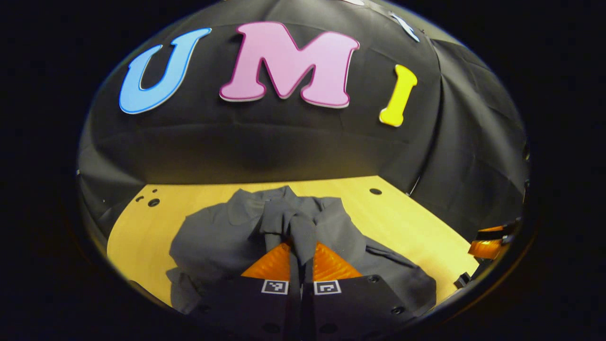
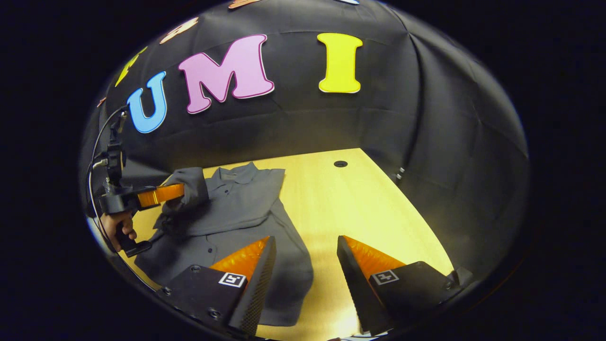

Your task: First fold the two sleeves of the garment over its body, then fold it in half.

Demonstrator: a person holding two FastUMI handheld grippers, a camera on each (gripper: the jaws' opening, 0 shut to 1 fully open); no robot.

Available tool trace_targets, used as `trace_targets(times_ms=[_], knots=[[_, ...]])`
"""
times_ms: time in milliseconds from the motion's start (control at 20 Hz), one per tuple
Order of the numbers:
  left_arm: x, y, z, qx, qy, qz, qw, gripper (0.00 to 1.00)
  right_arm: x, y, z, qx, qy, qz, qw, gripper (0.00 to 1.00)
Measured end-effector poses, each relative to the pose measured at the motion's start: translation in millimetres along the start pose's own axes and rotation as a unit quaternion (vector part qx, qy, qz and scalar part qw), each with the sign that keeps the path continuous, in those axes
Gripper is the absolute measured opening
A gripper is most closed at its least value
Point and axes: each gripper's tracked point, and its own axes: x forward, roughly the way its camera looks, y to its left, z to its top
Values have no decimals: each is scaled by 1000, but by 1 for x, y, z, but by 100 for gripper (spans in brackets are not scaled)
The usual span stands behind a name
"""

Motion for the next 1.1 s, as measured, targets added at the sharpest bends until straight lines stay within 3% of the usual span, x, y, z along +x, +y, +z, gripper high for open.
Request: trace_targets(times_ms=[350, 700, 800, 850, 900, 950, 1100], knots=[[43, -35, -50, 58, 44, 14, 997, 5, 5, -32, -12, 0, 15, -4, 1000, 81], [62, -54, -87, 54, 72, 9, 996, 14, 15, -39, -25, 2, 34, 11, 999, 81], [63, -62, -90, 49, 74, -11, 996, 20, 17, -36, -27, 1, 38, 15, 999, 81], [62, -69, -91, 46, 76, -22, 996, 37, 17, -34, -27, 1, 39, 17, 999, 81], [60, -74, -90, 45, 76, -32, 996, 28, 17, -32, -28, -1, 40, 19, 999, 81], [60, -80, -89, 47, 74, -41, 995, 48, 17, -30, -27, -2, 40, 20, 999, 81], [49, -99, -85, 41, 68, -81, 994, 63, 17, -23, -26, -4, 40, 23, 999, 81]])
